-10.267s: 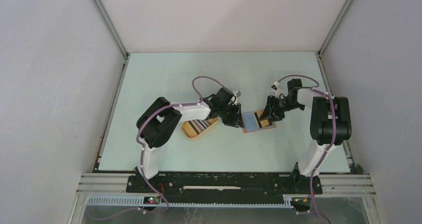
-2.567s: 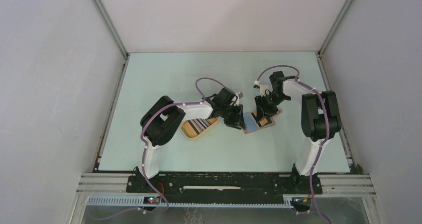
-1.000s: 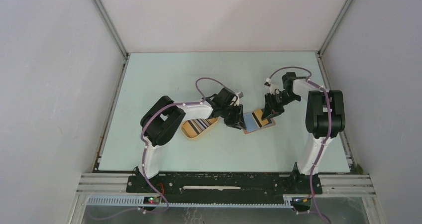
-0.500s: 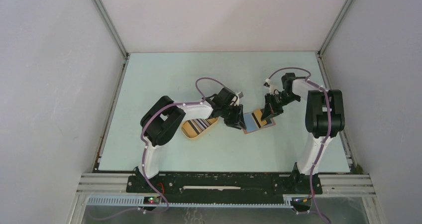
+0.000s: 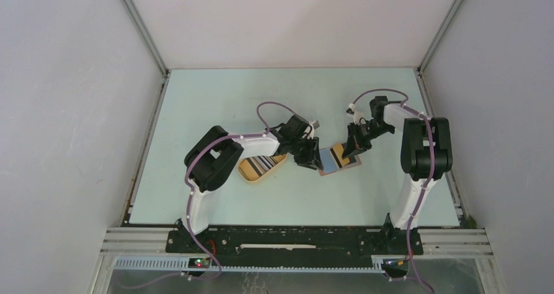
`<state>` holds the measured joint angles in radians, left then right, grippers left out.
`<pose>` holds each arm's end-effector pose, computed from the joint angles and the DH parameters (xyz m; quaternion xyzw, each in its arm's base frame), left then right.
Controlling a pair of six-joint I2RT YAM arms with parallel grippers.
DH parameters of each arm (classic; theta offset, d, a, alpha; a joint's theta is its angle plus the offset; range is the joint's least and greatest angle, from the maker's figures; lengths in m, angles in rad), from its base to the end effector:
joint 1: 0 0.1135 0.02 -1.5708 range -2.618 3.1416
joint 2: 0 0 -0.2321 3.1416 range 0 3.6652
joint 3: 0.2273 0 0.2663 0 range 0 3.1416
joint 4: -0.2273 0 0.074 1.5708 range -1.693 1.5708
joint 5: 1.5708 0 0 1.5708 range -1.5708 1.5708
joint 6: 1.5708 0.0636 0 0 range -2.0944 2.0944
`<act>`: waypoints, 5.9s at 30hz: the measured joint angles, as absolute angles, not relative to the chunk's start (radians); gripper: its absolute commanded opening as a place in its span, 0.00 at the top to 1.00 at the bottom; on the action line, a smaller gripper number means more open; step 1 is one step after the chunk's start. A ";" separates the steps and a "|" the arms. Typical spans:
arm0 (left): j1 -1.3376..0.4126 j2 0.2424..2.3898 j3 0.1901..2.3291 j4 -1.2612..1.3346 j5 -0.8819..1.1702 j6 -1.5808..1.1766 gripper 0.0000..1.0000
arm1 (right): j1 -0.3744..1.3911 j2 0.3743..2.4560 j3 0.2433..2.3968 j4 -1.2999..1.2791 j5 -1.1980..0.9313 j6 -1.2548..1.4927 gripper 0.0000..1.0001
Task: Put the credit cards into the card holder
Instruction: Insert the credit card into the card holder, then turn over the card slot in the card holder.
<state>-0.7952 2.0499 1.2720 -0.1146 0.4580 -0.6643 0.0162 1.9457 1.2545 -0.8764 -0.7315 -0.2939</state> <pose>0.2853 -0.3311 0.0781 0.1354 0.9115 -0.3756 0.0988 0.3428 0.0480 0.0890 -0.1448 0.9226 0.3540 0.0510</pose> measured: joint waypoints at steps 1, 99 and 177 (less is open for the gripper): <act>-0.795 2.050 1.272 -0.115 0.458 -0.664 0.62 | 0.019 1.946 1.255 -0.878 -0.735 -0.294 0.96; -0.763 1.998 1.226 -0.087 0.418 -0.681 0.62 | 0.254 1.853 1.198 -0.865 -0.627 -0.302 0.22; -0.780 1.927 1.145 -0.045 0.337 -0.701 0.54 | 0.295 1.942 1.247 -0.822 -0.476 -0.160 0.86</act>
<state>-0.7795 1.9266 1.1454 -0.0448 0.3367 -0.7013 0.2947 1.9419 1.2469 -0.8219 -0.4759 -0.1600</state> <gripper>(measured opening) 0.480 0.138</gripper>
